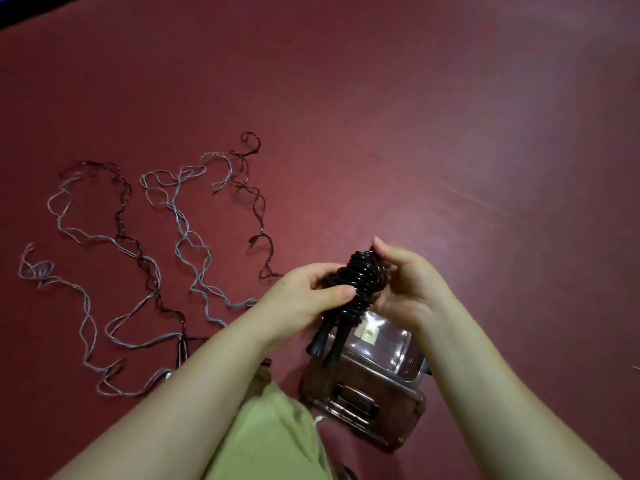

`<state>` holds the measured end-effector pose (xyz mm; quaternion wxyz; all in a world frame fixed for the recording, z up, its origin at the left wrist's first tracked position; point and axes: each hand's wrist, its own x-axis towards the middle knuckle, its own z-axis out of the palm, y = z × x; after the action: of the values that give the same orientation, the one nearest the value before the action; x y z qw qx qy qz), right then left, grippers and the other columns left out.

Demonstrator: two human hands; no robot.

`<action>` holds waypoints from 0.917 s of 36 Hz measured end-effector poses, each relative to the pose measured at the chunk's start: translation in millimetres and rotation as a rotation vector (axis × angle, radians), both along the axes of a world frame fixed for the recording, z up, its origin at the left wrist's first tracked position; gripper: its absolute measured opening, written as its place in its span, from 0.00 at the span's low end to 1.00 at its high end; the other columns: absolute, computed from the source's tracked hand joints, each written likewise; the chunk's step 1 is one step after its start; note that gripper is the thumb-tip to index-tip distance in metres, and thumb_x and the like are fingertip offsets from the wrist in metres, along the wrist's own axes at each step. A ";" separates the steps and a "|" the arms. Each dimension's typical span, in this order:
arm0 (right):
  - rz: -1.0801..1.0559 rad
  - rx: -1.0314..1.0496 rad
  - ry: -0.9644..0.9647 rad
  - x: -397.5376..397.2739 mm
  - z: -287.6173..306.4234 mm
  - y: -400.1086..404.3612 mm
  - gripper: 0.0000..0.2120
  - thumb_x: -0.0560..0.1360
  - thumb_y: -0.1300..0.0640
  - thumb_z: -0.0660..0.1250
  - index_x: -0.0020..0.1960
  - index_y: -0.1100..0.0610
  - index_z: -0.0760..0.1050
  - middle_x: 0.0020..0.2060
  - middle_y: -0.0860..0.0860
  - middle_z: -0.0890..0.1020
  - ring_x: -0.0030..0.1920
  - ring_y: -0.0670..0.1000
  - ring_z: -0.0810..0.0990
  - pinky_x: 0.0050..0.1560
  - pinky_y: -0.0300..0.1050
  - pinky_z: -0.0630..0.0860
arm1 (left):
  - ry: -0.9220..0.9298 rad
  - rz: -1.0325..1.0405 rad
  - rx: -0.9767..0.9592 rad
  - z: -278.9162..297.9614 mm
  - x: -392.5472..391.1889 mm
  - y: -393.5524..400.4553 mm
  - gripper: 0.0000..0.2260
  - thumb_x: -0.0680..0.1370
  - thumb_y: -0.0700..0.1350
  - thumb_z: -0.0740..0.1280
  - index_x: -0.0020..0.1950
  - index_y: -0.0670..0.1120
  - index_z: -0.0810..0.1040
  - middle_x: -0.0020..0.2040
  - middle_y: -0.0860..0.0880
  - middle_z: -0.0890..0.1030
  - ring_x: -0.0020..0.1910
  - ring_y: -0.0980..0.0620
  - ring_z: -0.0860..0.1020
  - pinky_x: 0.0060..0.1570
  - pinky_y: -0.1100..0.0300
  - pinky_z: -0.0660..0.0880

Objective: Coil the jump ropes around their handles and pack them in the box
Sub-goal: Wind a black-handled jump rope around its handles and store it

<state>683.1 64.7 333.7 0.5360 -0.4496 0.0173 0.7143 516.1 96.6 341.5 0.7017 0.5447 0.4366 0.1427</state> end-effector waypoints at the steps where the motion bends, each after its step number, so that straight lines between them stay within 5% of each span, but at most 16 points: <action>1: -0.040 -0.026 -0.024 -0.1 -8.3 4.1 0.10 0.64 0.57 0.71 0.35 0.64 0.77 0.36 0.58 0.78 0.44 0.58 0.78 0.67 0.56 0.70 | 0.020 0.012 -0.022 -7.4 1.5 -0.1 0.12 0.75 0.39 0.70 0.56 0.49 0.80 0.48 0.50 0.84 0.47 0.52 0.83 0.46 0.59 0.77; 6: -0.128 -0.167 -0.263 -7.4 -68.2 12.3 0.11 0.63 0.58 0.75 0.37 0.61 0.74 0.33 0.56 0.75 0.33 0.54 0.73 0.40 0.48 0.70 | 0.108 0.062 -0.168 -49.1 7.0 -1.5 0.10 0.77 0.37 0.68 0.57 0.46 0.79 0.42 0.47 0.83 0.35 0.55 0.82 0.33 0.63 0.77; 9: -0.109 -0.175 -0.412 -13.9 -90.3 4.7 0.09 0.75 0.56 0.70 0.38 0.59 0.77 0.29 0.52 0.79 0.31 0.52 0.76 0.38 0.46 0.72 | 0.123 0.072 -0.186 -64.2 6.6 6.3 0.06 0.77 0.39 0.69 0.51 0.48 0.81 0.39 0.48 0.83 0.32 0.55 0.81 0.28 0.64 0.75; 13: 0.032 -0.177 -0.185 -22.9 -103.8 -3.5 0.16 0.78 0.43 0.62 0.50 0.55 0.79 0.39 0.49 0.83 0.41 0.48 0.82 0.42 0.48 0.79 | 0.176 0.259 -0.179 -83.5 7.5 16.5 0.04 0.77 0.41 0.68 0.50 0.43 0.82 0.37 0.49 0.83 0.28 0.59 0.79 0.27 0.69 0.72; 17: 0.025 -0.172 -0.006 -33.2 -129.6 -6.1 0.22 0.78 0.38 0.55 0.56 0.51 0.78 0.40 0.50 0.84 0.46 0.54 0.78 0.48 0.52 0.74 | 0.241 0.313 -0.024 -106.9 22.9 30.7 0.09 0.79 0.45 0.66 0.55 0.44 0.81 0.45 0.50 0.83 0.39 0.60 0.81 0.38 0.72 0.73; 19: -0.018 -0.198 0.005 -37.5 -140.5 -4.8 0.20 0.78 0.40 0.56 0.60 0.50 0.76 0.44 0.50 0.84 0.50 0.55 0.78 0.52 0.54 0.74 | 0.284 0.255 -0.015 -122.6 33.0 35.6 0.14 0.79 0.51 0.64 0.61 0.48 0.79 0.53 0.50 0.83 0.53 0.53 0.80 0.54 0.63 0.74; 21: -0.041 -0.241 -0.042 -35.6 -155.6 -5.5 0.17 0.80 0.44 0.57 0.62 0.53 0.75 0.45 0.52 0.83 0.47 0.54 0.79 0.51 0.54 0.75 | 0.334 0.134 -0.054 -141.3 39.2 36.6 0.26 0.74 0.63 0.61 0.69 0.53 0.73 0.65 0.50 0.78 0.68 0.49 0.72 0.69 0.51 0.66; 25: 0.000 -0.413 -0.302 -20.9 -199.6 -13.6 0.11 0.81 0.48 0.57 0.58 0.52 0.74 0.45 0.52 0.81 0.40 0.50 0.78 0.38 0.44 0.75 | 0.398 -0.039 -0.235 -168.0 42.8 32.9 0.47 0.62 0.79 0.55 0.74 0.54 0.67 0.74 0.50 0.68 0.74 0.46 0.64 0.73 0.46 0.60; 28: 0.019 -0.613 -0.313 -8.4 -233.6 -17.9 0.16 0.80 0.46 0.61 0.61 0.54 0.76 0.43 0.53 0.81 0.37 0.50 0.76 0.36 0.42 0.71 | 0.640 -0.298 -0.093 -159.9 39.2 30.2 0.33 0.77 0.69 0.52 0.78 0.54 0.56 0.79 0.48 0.56 0.78 0.46 0.49 0.75 0.48 0.48; 33: -0.002 -0.634 -0.338 7.0 -288.4 0.3 0.23 0.78 0.41 0.60 0.59 0.59 0.79 0.39 0.53 0.86 0.36 0.52 0.84 0.40 0.44 0.75 | 0.760 -0.461 -0.030 -170.6 20.0 32.6 0.31 0.79 0.65 0.52 0.79 0.55 0.53 0.79 0.49 0.53 0.78 0.47 0.46 0.74 0.48 0.46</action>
<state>690.2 65.0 45.3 0.3657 -0.7054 0.1496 0.5885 536.2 129.2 170.9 0.5127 0.6314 0.5326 -0.2343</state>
